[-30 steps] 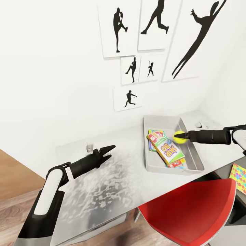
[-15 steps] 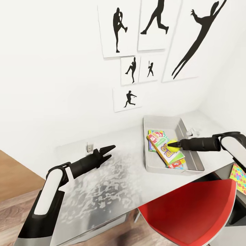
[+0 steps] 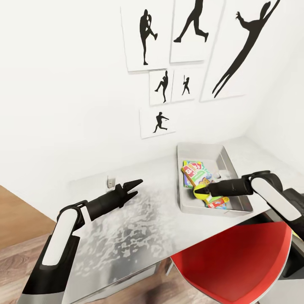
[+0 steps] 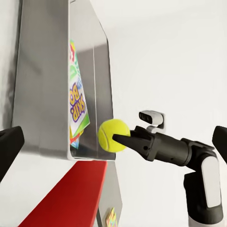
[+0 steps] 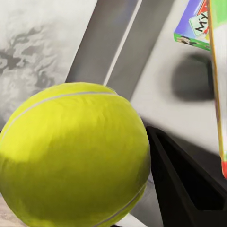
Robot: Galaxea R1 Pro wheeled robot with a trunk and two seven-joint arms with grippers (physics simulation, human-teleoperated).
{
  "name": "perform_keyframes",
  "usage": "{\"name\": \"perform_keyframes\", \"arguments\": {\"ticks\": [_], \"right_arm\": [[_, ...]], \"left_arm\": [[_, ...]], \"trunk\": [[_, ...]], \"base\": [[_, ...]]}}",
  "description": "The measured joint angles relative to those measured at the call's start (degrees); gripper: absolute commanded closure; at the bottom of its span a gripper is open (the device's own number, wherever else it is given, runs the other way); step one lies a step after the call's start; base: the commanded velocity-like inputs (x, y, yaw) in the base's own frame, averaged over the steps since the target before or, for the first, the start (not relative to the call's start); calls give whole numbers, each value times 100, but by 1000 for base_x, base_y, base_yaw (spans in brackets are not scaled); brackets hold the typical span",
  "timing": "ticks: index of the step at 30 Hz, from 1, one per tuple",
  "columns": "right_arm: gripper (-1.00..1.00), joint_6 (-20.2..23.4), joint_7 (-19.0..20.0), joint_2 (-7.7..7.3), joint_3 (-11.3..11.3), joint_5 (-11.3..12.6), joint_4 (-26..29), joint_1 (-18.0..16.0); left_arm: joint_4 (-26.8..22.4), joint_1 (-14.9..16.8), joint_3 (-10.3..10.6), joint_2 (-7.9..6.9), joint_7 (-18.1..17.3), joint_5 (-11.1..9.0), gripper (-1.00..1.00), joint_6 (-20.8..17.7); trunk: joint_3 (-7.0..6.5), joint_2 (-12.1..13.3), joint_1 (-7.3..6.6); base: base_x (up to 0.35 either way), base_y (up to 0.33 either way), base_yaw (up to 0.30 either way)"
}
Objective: Put all the toys in the child's room - the three board games (two on the bed and one on the table), the two jigsaw puzzles on the table, and the tennis ball on the table - inside the toy box on the table in the child's room.
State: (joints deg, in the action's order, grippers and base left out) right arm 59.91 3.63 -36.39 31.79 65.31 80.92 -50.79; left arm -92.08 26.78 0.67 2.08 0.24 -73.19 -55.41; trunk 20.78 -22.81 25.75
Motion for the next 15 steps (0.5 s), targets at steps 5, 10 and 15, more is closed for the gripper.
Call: {"name": "perform_keyframes", "arguments": {"ticks": [5, 10, 15], "right_arm": [[100, 0, 0, 71, 28, -84, -9, -6], [100, 0, -2, 100, 42, -119, -15, -23], [100, 0, -3, 116, 48, -132, -25, -46]], "left_arm": [[0, -1, 0, 0, 0, 0, -100, 0], [0, -1, 0, 0, 0, 0, -100, 0], [0, -1, 0, 0, 0, 0, -100, 0]], "trunk": [[0, 0, 0], [0, 0, 0], [2, 0, 0]], "base": [[0, 0, 0], [0, 0, 0], [0, 0, 0]]}}
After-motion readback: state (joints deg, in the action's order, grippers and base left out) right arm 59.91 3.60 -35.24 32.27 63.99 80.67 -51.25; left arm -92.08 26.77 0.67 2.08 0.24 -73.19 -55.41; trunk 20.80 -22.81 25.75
